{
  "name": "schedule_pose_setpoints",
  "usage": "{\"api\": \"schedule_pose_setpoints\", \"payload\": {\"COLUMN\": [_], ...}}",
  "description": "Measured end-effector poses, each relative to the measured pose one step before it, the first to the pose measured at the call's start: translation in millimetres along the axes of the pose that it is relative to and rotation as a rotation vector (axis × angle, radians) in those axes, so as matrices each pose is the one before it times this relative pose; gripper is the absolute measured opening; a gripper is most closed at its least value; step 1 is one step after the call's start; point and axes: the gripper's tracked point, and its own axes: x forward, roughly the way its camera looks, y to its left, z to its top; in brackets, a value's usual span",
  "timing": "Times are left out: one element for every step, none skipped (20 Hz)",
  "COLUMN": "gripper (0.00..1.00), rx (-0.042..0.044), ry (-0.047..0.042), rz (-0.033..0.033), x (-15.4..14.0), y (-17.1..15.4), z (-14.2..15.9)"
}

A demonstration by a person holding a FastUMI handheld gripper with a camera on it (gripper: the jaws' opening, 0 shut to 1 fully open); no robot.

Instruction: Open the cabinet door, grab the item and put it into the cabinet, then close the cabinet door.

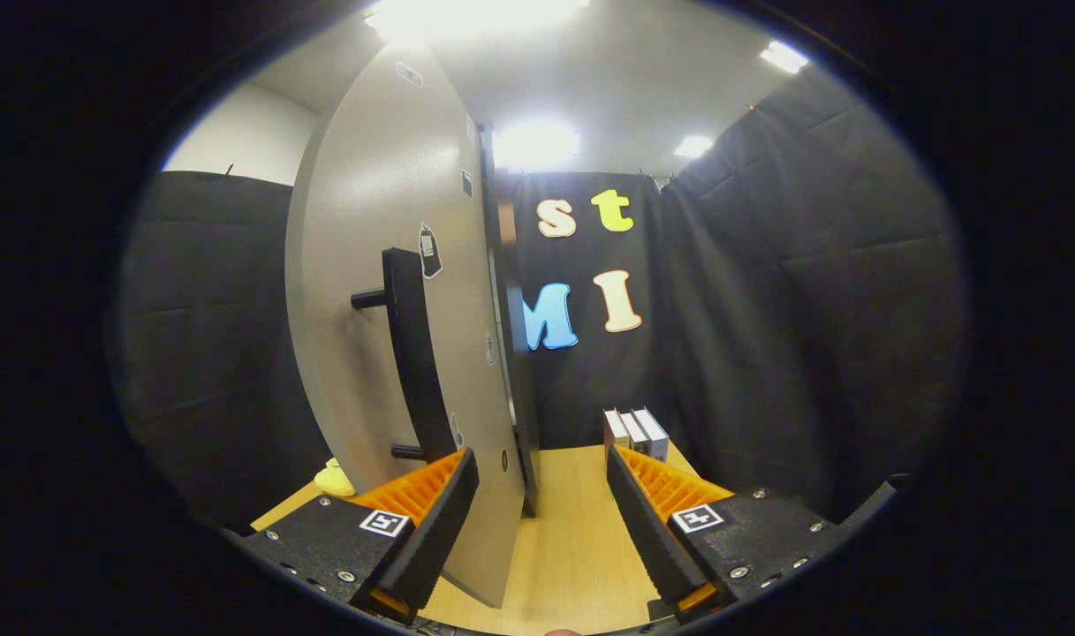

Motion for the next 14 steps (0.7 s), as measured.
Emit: {"api": "schedule_pose_setpoints", "payload": {"gripper": [0.92,0.92,0.92,0.92,0.92,0.92,0.92,0.92,0.92,0.92,0.92,0.92,0.92,0.92], "rx": [0.00195,0.00478,0.00023,-0.00072,-0.00294,0.00019,0.00065,0.00219,0.00198,0.00021,-0.0018,-0.00142,0.00376,0.00574], "ry": [0.00448,0.00148,0.00514,0.00172,-0.00263,-0.00326,-0.00185,0.00094,-0.0012,-0.00182,-0.00347,-0.00323,-0.00273,-0.00155], "rz": [0.00279,0.00482,0.00304,-0.0002,-0.00366,-0.00479,-0.00224,-0.00184,-0.00245,-0.00362,-0.00486,-0.00606,-0.00699,-0.00541], "x": [0.51,1.56,3.6,1.95,3.84,2.98,3.89,2.09,1.79,1.76,1.51,1.43,2.07,1.89], "y": [9.16,9.54,8.89,9.34,8.45,8.58,8.86,8.58,8.58,7.91,7.34,7.1,7.04,6.65], "z": [-2.36,-1.16,-1.67,0.11,-0.78,0.47,-1.46,-0.15,-1.64,-0.6,-0.22,0.03,-0.44,-0.41]}}
